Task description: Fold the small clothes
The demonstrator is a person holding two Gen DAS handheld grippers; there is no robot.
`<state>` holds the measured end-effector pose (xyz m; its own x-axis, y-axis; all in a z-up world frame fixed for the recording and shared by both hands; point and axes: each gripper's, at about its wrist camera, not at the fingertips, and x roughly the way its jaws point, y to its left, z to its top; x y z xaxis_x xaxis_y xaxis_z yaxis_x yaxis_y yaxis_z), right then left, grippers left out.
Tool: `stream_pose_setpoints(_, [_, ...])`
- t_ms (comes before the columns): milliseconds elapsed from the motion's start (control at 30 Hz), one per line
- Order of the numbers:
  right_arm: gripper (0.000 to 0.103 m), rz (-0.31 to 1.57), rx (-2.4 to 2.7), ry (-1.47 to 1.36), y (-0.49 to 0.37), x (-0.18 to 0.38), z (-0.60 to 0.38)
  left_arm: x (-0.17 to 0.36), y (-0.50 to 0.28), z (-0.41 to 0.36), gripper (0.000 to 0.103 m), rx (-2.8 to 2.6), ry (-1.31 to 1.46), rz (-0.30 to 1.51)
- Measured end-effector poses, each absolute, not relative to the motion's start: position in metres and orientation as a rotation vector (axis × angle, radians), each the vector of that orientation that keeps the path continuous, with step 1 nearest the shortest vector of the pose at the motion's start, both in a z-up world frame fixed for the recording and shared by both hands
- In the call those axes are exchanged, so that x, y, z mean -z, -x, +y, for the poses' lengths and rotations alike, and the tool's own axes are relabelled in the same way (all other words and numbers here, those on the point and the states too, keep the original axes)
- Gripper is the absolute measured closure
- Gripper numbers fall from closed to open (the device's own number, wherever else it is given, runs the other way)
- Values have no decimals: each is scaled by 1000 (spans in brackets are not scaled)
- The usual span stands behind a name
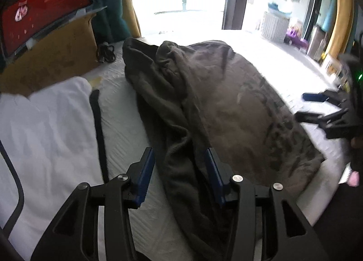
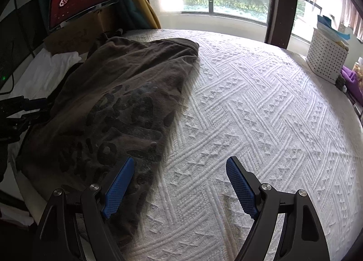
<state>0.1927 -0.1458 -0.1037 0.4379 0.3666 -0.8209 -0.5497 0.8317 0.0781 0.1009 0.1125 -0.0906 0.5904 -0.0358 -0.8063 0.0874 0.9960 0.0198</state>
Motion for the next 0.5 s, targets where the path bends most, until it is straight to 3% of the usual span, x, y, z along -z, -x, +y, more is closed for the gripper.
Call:
stream_pose_setpoints(167, [19,958,-573,205,-194,103,-148,93,-111,118,59,57,-44,910])
stream_pose_setpoints(233, [19,960,-572,200,-195,104,-148,97,-117,116,89,72,-47,925])
stream_pose_setpoints(333, [19,964,-571,203,-195,105,-148,101,-118,118,103,57,-39,928])
stream_pose_setpoints(500, [19,963,-563,195,-198,105,-150,96,-109,138,103,-34,19,895])
